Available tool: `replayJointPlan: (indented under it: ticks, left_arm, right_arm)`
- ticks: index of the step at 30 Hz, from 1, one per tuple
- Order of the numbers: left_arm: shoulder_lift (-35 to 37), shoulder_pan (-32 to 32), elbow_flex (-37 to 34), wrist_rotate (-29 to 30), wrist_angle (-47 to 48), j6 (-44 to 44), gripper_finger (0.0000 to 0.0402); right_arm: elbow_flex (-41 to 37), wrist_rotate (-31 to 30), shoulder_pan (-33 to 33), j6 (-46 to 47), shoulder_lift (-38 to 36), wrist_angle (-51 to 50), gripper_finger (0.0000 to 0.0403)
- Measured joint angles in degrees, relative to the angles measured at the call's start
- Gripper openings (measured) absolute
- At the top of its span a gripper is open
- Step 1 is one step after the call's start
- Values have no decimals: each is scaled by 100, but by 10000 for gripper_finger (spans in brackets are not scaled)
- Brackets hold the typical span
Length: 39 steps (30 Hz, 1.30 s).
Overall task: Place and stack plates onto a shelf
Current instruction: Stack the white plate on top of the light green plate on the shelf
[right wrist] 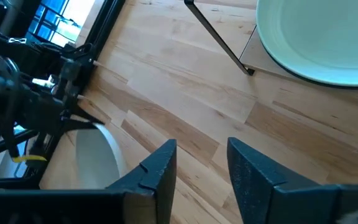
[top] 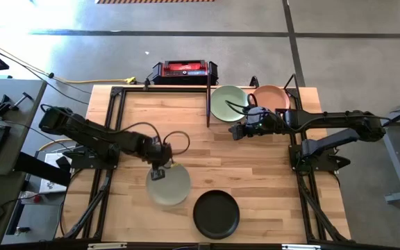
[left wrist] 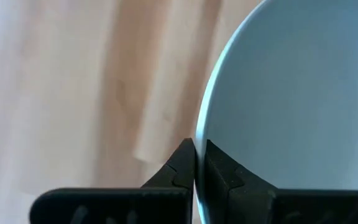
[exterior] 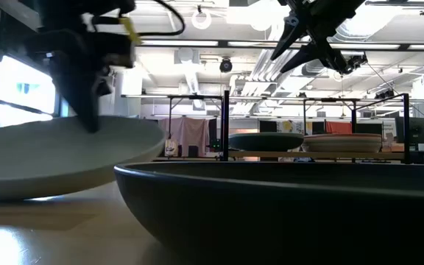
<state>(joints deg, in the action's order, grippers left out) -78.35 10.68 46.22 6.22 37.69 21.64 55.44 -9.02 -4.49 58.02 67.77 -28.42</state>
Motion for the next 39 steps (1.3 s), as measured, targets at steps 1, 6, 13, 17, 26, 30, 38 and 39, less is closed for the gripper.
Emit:
replayJointPlan:
  ticks: [1, 6, 13, 17, 26, 30, 38, 39]
  left_arm:
    - [0, -108, 94, 40, 48, -116, 1]
    - [-4, -693, 594, 169, 259, -466, 1]
    - [-4, -1436, 1314, 617, 455, -440, 1]
    - [-2, -1719, 1721, 867, 482, -516, 1]
    - [-2, -2194, 2318, 1121, 473, -984, 1]
    - [-2, -2320, 2478, 1201, 474, -989, 1]
    - [-1, -2384, 2637, 1770, 468, -992, 1]
    - [0, -2387, 2637, 1847, 454, -991, 1]
  right_arm:
    - [0, 0, 0, -2, 0, 2, 126]
    - [0, 25, 0, -191, 47, 77, 129]
    - [-2, 45, -1, -1055, 256, 1013, 128]
    - [-2, -2, -2, -1727, 467, 1721, 128]
    - [-2, -452, -238, -2872, 560, 2673, 128]
    - [216, -570, -385, -3434, 609, 2719, 128]
    - [1690, -745, -572, -3885, 1213, 700, 128]
    - [1887, -746, -577, -3886, 1332, 401, 128]
